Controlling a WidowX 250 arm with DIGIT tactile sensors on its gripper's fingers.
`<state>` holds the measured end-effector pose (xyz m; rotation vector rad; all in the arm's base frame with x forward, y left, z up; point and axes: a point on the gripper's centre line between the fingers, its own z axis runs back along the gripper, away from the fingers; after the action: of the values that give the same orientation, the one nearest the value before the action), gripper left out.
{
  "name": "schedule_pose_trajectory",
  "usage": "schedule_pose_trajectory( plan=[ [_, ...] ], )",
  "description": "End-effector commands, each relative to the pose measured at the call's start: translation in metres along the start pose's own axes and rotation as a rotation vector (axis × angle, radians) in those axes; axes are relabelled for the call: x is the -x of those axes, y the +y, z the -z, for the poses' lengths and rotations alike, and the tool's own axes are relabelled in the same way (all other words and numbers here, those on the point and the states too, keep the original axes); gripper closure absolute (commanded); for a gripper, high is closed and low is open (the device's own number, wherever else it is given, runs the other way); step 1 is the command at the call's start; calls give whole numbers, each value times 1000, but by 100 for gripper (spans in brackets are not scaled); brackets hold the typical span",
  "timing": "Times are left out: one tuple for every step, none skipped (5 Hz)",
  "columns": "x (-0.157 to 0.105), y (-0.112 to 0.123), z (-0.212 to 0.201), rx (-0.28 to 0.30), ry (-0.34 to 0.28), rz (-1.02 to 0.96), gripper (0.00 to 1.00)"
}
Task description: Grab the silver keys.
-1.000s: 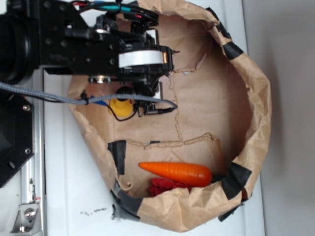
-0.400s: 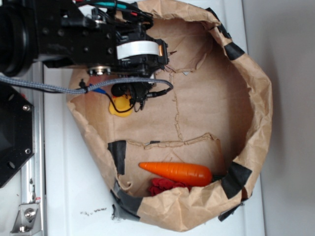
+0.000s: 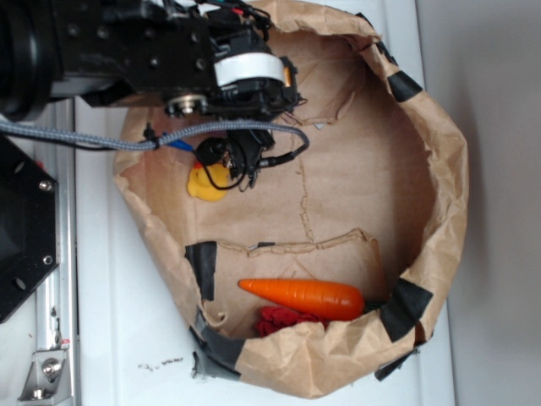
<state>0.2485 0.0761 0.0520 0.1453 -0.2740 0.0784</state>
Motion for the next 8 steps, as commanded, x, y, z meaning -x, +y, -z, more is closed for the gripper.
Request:
schedule_pose_trajectory(
  plan=[
    [-27,4,-34,18,-77,-48,100],
    [-37,-13,-80,135,-35,-64,100],
    [-40,-23,-136,440,-205,-24,100],
    [-63,-27,-139,355,-161,-46,100],
    [-73,-25,-117,273,-85,-94,100],
    [-69,-29,-117,252,-39,-85,100],
    [-60,-31,-121,274,-60,-49,100],
    [-54,-30,-125,285,-63,-36,100]
  ],
)
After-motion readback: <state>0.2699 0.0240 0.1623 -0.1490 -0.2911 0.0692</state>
